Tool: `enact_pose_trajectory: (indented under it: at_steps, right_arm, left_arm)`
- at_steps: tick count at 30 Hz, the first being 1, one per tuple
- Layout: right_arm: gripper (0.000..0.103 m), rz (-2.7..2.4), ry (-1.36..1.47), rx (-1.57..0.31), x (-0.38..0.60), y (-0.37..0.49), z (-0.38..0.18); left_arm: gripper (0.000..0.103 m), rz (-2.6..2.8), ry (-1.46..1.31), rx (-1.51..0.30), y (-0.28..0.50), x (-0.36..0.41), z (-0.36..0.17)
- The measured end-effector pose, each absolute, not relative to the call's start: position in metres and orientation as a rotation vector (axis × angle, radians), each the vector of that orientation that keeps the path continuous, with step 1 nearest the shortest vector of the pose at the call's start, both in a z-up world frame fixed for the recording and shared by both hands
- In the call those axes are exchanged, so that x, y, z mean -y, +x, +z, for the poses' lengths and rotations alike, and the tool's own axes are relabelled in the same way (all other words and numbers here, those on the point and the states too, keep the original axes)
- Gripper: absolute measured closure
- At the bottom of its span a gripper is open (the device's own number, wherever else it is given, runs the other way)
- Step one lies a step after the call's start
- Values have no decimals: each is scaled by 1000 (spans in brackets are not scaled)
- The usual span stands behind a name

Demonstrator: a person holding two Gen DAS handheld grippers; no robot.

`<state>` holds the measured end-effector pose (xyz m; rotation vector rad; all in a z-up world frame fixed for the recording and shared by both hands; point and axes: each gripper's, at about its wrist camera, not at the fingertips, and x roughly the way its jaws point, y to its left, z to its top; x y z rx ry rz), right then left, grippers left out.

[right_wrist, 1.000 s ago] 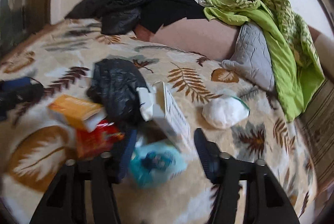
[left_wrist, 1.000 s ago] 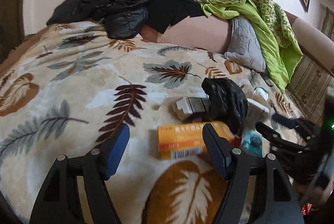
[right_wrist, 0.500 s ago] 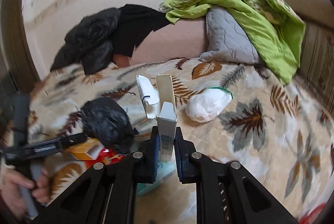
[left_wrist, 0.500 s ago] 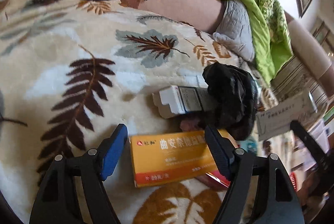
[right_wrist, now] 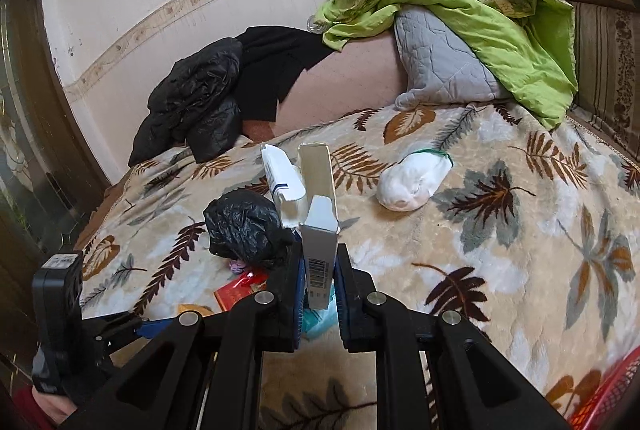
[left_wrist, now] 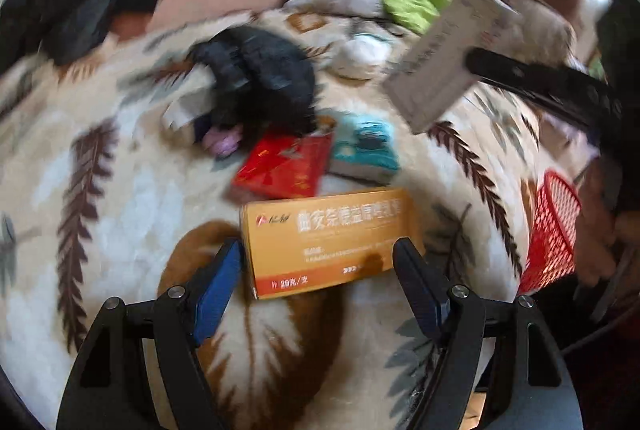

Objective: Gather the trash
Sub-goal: 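Grasp the orange medicine box with the left gripper while the right holds the white box, then lift the orange box with the left gripper while the right holds the white box up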

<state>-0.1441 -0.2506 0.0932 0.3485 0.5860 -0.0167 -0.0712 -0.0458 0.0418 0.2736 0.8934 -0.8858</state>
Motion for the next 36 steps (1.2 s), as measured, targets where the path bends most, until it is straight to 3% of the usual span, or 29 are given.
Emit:
enact_pose_trajectory:
  at_steps: [3,11,16,21,28,36]
  right_arm:
    - [89,-23,356,-585,255,-153,93]
    - [89,-46,401,-571,271,-164,95]
    - [89,-46,433,-552,275,-168,100]
    - [89,-62,435,-535,279,-174,104]
    - [89,-98,466,-538,298,-182,104]
    - [89,-52,486,-540,291,-179,108]
  left_arm:
    - [27,-867,381,-839,-82,62,42]
    - [27,-1003,464,-894,-98,57,44]
    - [27,-919,291,-815,-83,36,68]
    - [27,-907,250,-768,-67,70,73]
    - [27,-938,396,-887,-61,110,40]
    - [27,-961,501,-912,-91,91,32]
